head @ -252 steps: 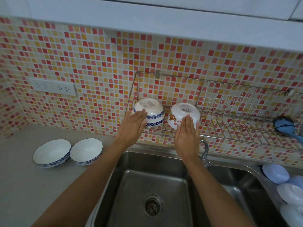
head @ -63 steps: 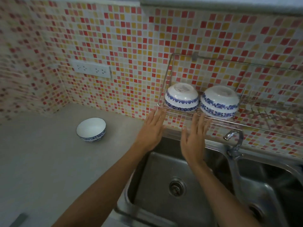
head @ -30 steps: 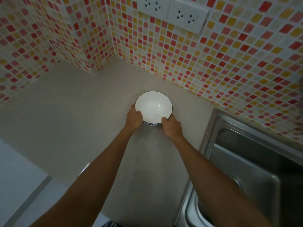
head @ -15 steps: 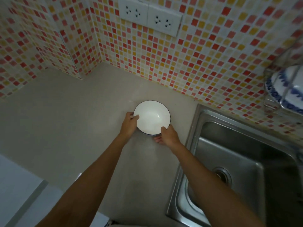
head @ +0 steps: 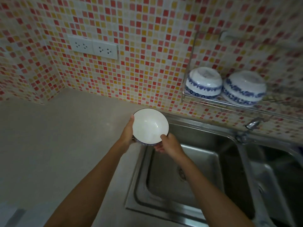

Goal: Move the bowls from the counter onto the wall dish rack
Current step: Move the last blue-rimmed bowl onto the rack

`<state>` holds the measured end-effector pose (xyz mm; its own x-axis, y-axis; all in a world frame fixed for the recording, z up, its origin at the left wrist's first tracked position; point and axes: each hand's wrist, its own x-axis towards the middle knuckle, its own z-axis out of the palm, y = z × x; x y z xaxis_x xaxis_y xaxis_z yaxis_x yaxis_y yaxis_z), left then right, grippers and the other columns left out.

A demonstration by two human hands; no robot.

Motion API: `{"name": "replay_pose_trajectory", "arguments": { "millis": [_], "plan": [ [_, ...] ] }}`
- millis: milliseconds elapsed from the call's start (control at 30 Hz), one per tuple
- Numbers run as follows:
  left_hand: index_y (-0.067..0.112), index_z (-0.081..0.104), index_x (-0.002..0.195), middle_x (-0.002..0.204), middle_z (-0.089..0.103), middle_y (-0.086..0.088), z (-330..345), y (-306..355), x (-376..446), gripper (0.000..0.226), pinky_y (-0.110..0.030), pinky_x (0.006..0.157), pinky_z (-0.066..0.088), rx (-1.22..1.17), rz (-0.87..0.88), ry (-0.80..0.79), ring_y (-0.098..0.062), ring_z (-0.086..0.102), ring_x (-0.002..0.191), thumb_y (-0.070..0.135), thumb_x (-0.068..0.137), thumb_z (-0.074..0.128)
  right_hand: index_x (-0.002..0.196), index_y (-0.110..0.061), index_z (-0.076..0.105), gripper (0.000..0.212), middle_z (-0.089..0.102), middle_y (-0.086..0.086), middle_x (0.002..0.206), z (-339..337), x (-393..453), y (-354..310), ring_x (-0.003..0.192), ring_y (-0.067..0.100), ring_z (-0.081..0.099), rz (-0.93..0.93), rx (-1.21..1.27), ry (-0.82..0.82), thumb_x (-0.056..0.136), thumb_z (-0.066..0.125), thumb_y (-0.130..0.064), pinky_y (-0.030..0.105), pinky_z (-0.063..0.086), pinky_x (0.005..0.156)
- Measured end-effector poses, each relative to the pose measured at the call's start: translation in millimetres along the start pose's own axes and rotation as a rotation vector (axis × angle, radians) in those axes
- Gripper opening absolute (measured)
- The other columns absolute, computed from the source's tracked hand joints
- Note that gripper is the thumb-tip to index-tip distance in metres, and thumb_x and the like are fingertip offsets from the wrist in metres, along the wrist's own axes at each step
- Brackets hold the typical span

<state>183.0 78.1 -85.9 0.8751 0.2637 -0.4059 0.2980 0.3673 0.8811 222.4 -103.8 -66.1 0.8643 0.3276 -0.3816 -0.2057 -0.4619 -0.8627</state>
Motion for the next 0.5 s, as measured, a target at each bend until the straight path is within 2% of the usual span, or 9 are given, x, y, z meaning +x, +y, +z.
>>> {"name": "replay_pose_trajectory", "arguments": {
  "millis": [67, 133, 233, 333, 367, 433, 500],
  "plan": [
    [0.04, 0.051, 0.128, 0.136, 0.056, -0.009, 26, 10, -8, 0.052, -0.07, 0.09, 0.043, 0.006, 0.092, -0.033, -0.04, 0.058, 0.116, 0.069, 0.085, 0.044, 0.121, -0.009, 0.054, 0.035, 0.071, 0.01, 0.084, -31, -7, -4, 0.07, 0.025, 0.071, -0.07, -0.022, 0.039, 0.095, 0.043, -0.029, 0.038, 0.06, 0.069],
    [0.039, 0.051, 0.128, 0.131, 0.059, -0.005, 59, 31, -31, 0.046, -0.063, 0.092, 0.047, -0.016, 0.167, -0.03, -0.035, 0.06, 0.115, 0.063, 0.09, 0.039, 0.114, -0.011, 0.061, 0.042, 0.072, 0.007, 0.092, -60, -18, -14, 0.08, 0.024, 0.071, -0.173, -0.095, 0.107, 0.093, 0.046, -0.044, 0.043, 0.059, 0.079],
    [0.038, 0.053, 0.123, 0.121, 0.064, 0.001, 92, 52, -50, 0.041, -0.052, 0.091, 0.053, -0.053, 0.254, -0.03, -0.028, 0.064, 0.108, 0.058, 0.095, 0.029, 0.1, -0.016, 0.067, 0.036, 0.068, -0.003, 0.088, -103, -39, -34, 0.081, 0.011, 0.064, -0.388, -0.197, 0.235, 0.098, 0.043, -0.043, 0.028, 0.052, 0.074],
    [0.035, 0.05, 0.129, 0.124, 0.063, 0.002, 110, 67, -64, 0.043, -0.046, 0.084, 0.058, -0.03, 0.352, -0.036, -0.028, 0.064, 0.108, 0.055, 0.095, 0.034, 0.087, -0.022, 0.064, 0.025, 0.061, -0.013, 0.073, -145, -56, -52, 0.069, 0.0, 0.055, -0.589, -0.215, 0.4, 0.099, 0.045, -0.033, 0.021, 0.042, 0.063],
    [0.034, 0.049, 0.131, 0.125, 0.063, 0.002, 117, 71, -68, 0.044, -0.042, 0.079, 0.059, -0.022, 0.376, -0.03, -0.027, 0.065, 0.107, 0.054, 0.094, 0.036, 0.09, -0.022, 0.066, 0.022, 0.062, -0.012, 0.075, -158, -58, -56, 0.07, 0.0, 0.055, -0.643, -0.227, 0.458, 0.099, 0.047, -0.031, 0.02, 0.04, 0.064],
    [0.032, 0.047, 0.133, 0.123, 0.064, 0.002, 129, 76, -75, 0.047, -0.038, 0.075, 0.06, -0.009, 0.412, -0.02, -0.026, 0.066, 0.105, 0.055, 0.092, 0.039, 0.111, -0.014, 0.068, 0.026, 0.071, 0.0, 0.098, -183, -53, -59, 0.087, 0.01, 0.063, -0.702, -0.276, 0.59, 0.099, 0.05, -0.026, 0.022, 0.047, 0.078],
    [0.034, 0.049, 0.131, 0.123, 0.065, 0.002, 141, 80, -78, 0.051, -0.041, 0.077, 0.06, 0.026, 0.437, 0.003, -0.026, 0.066, 0.105, 0.062, 0.088, 0.041, 0.127, -0.01, 0.061, 0.034, 0.066, 0.008, 0.121, -207, -41, -58, 0.108, 0.021, 0.061, -0.722, -0.342, 0.682, 0.098, 0.05, -0.024, 0.034, 0.05, 0.093]
  ]
}}
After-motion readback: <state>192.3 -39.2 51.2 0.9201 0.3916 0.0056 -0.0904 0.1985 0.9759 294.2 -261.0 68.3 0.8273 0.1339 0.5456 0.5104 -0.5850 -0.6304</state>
